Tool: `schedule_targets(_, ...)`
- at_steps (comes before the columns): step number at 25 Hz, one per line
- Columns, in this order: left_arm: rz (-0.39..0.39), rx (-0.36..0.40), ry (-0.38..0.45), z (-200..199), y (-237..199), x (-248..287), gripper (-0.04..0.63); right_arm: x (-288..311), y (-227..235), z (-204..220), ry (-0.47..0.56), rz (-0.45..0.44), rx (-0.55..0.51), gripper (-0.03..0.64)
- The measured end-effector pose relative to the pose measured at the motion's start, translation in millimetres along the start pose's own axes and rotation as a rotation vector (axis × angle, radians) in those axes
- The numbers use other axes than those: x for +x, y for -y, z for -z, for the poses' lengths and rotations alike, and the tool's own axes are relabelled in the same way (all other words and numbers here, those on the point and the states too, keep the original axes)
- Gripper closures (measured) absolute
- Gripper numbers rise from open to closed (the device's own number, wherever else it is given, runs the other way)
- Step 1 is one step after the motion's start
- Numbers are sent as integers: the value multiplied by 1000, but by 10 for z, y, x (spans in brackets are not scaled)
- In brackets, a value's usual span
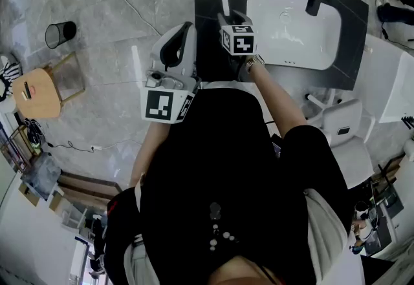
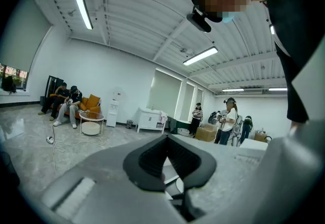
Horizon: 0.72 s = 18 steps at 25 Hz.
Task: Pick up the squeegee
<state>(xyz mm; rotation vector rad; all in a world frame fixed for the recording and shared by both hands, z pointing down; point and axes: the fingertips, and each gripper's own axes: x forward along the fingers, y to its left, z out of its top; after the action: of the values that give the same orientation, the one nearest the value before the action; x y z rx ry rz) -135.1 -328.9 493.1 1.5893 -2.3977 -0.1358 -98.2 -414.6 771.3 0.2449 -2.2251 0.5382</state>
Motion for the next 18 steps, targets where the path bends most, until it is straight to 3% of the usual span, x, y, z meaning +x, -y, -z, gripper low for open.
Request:
schedule_targets(6, -24, 0, -15, 41, -87, -46, 595, 75, 38, 19, -3, 28, 21, 511)
schedule_targets(18, -43, 5, -9, 46, -104, -145, 595, 112, 55, 72, -5, 53, 49, 518)
